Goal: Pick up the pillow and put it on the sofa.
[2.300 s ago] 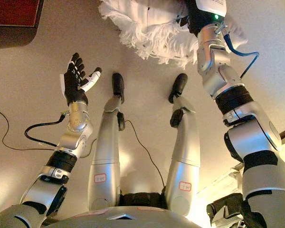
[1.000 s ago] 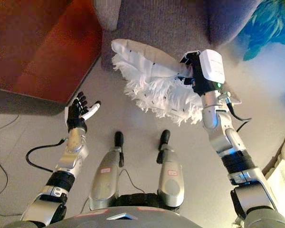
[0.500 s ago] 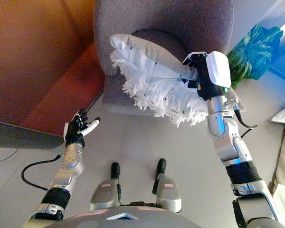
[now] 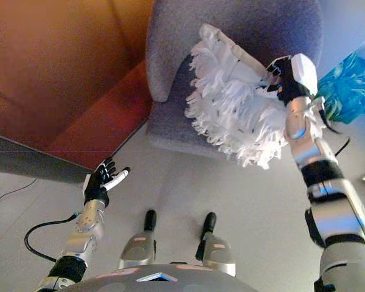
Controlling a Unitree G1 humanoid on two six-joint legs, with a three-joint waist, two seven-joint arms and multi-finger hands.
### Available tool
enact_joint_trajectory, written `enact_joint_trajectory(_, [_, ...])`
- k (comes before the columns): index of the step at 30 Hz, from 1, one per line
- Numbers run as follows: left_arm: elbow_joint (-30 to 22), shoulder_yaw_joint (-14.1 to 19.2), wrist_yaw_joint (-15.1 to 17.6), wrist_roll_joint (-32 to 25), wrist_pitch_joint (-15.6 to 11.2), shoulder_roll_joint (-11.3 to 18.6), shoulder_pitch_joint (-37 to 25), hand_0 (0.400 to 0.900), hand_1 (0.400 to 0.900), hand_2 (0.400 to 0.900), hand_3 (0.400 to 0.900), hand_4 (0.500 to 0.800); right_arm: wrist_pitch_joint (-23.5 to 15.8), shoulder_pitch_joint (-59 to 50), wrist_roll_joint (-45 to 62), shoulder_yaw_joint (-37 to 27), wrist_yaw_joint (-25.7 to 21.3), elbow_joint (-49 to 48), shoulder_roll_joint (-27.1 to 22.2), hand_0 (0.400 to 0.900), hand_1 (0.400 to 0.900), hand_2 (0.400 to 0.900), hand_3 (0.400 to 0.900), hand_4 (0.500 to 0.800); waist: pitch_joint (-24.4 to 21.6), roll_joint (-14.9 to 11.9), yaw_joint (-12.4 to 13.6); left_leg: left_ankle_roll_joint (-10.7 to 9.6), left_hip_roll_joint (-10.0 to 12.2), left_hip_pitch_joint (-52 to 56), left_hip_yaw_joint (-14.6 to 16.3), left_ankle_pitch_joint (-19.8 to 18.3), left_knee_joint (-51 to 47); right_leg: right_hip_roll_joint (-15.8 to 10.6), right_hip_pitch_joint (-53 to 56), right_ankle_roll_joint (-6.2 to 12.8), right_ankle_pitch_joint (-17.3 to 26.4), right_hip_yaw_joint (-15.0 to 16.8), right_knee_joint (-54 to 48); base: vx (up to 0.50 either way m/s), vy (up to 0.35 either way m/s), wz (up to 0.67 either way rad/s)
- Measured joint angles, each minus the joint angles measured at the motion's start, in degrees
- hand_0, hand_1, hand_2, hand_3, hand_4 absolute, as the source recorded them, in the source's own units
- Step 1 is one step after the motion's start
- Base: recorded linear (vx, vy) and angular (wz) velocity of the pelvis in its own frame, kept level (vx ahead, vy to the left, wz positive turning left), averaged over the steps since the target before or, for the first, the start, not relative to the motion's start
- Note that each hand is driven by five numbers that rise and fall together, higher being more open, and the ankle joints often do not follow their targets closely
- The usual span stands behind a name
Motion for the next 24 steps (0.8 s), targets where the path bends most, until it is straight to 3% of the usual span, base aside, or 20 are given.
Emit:
enact_joint_trajectory(2, [-0.2,-1.3,-0.3,-0.9,-0.7,0.5,-0.7,0.9,0.9,0.9,0.9,0.8,0.5,-9.0,2.7,2.3,-0.2,12.6,-0.5,0.4,0.4,0.4,0.4,0.5,0.4,1.5,1.6,0.0,-0.1,-1.9,-0.8,0.7,0.0,-0.1,-1.3,0.04,0.1,-0.1,0.0,-0.06,-0.065,0.32])
enact_joint_trajectory(3, [-0.3,-2.3,-1.1,-1.4,-0.9,1.0,-1.5,0.9,0.9,0.9,0.9,0.8,0.6,-11.9,3.9,2.4,-0.3,16.7,-1.9,0.9,0.9,0.9,0.9,0.8,0.6,2.1,3.1,0.0,-0.1,-2.9,-1.1,1.0,0.0,-0.1,-2.1,-0.07,0.3,-0.2,0.0,-0.01,-0.063,0.36])
enact_joint_trajectory(7, [-2.7,-3.9,-2.9,-2.5,-1.3,2.2,-2.5,0.9,0.9,0.9,0.9,0.8,1.9,-16.2,5.6,3.4,-0.3,22.5,-8.1,0.9,0.9,0.9,0.9,0.8,1.2,5.1,6.2,-0.1,-0.3,-4.8,-3.4,1.9,-0.5,-0.1,-2.8,-0.09,0.3,-1.9,-0.1,0.05,-0.044,0.09])
enact_joint_trajectory(11, [-2.5,-4.2,-3.1,-2.5,-1.3,3.2,-3.2,0.9,0.9,0.9,0.9,0.8,2.1,-17.3,9.2,3.2,-1.8,20.8,-8.2,0.9,0.9,0.9,0.9,0.8,1.2,5.5,5.8,-0.1,-0.3,-4.5,-3.4,1.9,-0.5,0.0,-2.5,-0.08,0.3,-1.8,-0.1,0.05,-0.012,-0.02])
enact_joint_trajectory(16, [-2.3,-5.1,-3.4,-2.6,-1.3,3.3,-4.5,0.9,0.9,0.9,0.9,0.8,1.8,-17.2,14.8,-2.8,-5.8,12.8,-6.9,0.9,0.9,0.9,0.9,0.8,1.5,5.0,4.3,-0.2,-0.3,-2.0,-3.0,2.0,-0.8,0.1,-0.4,-0.08,0.3,-1.4,-0.1,0.04,0.046,-0.25])
enact_joint_trajectory(21, [-2.1,-5.1,-3.4,-2.4,-0.7,3.6,-4.0,0.9,0.9,0.9,0.9,0.8,-1.4,-5.9,14.4,-9.9,-8.0,-11.6,-2.8,0.9,0.9,0.9,0.9,0.8,2.4,2.2,0.9,-0.2,0.0,2.8,0.2,1.8,-2.2,0.4,1.8,-0.08,0.3,2.1,0.0,0.03,0.084,-0.44])
enact_joint_trajectory(24, [-2.1,-4.9,-3.4,-1.9,0.3,3.3,-3.1,0.9,0.9,0.9,0.9,0.8,-3.7,11.2,14.2,-19.1,-7.2,-30.4,6.9,0.9,0.9,0.9,0.9,0.8,1.3,0.8,-0.6,0.0,0.2,6.1,3.2,1.6,-3.5,0.5,2.8,-0.07,0.3,4.6,0.0,0.01,0.079,-0.38])
